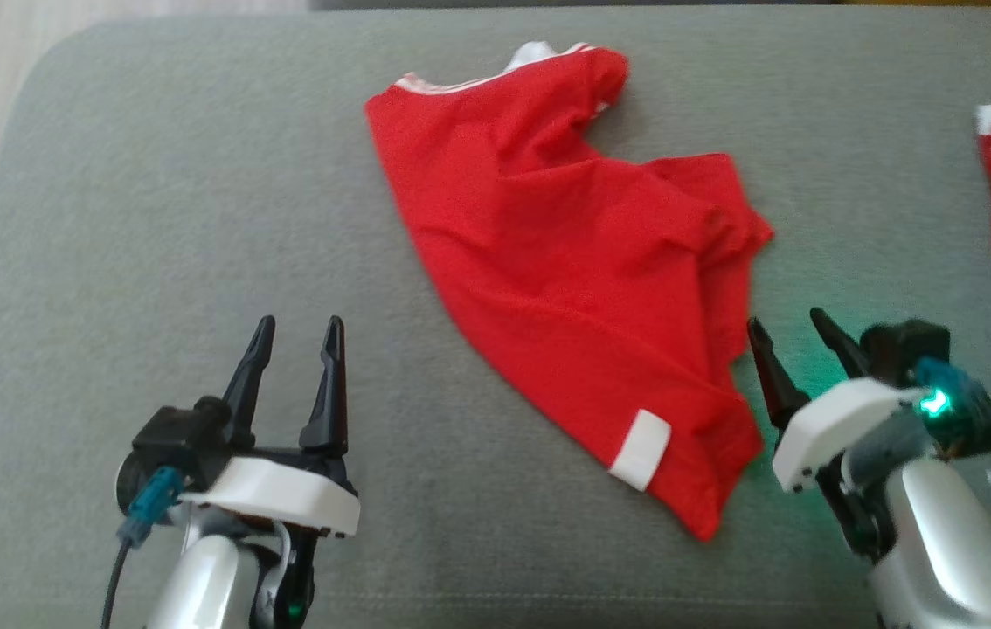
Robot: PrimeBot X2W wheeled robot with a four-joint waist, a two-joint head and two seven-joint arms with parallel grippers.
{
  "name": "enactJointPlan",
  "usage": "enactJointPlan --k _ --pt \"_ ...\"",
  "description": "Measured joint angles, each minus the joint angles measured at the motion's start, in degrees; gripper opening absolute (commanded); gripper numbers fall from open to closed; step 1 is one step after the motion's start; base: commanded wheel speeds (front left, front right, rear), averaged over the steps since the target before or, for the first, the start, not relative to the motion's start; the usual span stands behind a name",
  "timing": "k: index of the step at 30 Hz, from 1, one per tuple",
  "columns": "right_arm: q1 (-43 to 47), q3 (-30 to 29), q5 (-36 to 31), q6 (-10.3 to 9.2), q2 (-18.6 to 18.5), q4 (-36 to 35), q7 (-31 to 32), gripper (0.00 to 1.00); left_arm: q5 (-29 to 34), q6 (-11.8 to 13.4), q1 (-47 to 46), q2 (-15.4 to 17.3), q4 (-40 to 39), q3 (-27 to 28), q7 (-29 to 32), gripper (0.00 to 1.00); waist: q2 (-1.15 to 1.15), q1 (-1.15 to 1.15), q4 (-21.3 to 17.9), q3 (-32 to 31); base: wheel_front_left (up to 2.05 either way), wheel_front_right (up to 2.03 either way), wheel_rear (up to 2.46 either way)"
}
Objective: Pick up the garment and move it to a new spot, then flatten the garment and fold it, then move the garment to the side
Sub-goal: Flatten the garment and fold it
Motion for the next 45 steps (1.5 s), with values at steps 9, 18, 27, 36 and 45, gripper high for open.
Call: enactJointPlan --k 9,18,27,36,45 --pt "-8.2 1.7 -0.5 0.0 -1.1 10.9 3.5 0.38 -0.3 0.0 -1.4 -0.5 -0.6 0.1 0.0 1.0 0.0 0.0 5.7 2.6 0.0 0.0 0.0" --pt "-16.1 -2.1 -5.4 0.0 -10.9 12.2 5.2 0.0 -0.3 0.2 -1.5 -0.9 -1.6 0.5 0.0 1.0 0.0 0.0 9.0 4.9 0.0 0.0 0.0" --pt "-27.6 -10.3 -13.0 0.0 -18.2 16.0 7.2 0.0 -0.9 0.2 -3.4 -1.3 -2.3 0.1 0.0 1.0 0.0 0.01 11.8 7.6 0.0 0.0 0.0" --pt "-32.9 -16.4 -19.1 0.0 -19.2 23.3 4.3 1.0 -0.9 0.3 -3.7 -1.4 -2.5 -1.1 0.0 1.0 0.0 0.02 14.3 9.1 0.0 0.0 0.0" --pt "-33.1 -12.4 -17.5 0.0 -12.3 25.0 -7.0 1.0 -0.7 0.1 -3.5 -1.4 -1.4 -0.7 0.0 1.0 0.0 0.0 11.0 5.7 0.0 0.0 0.0"
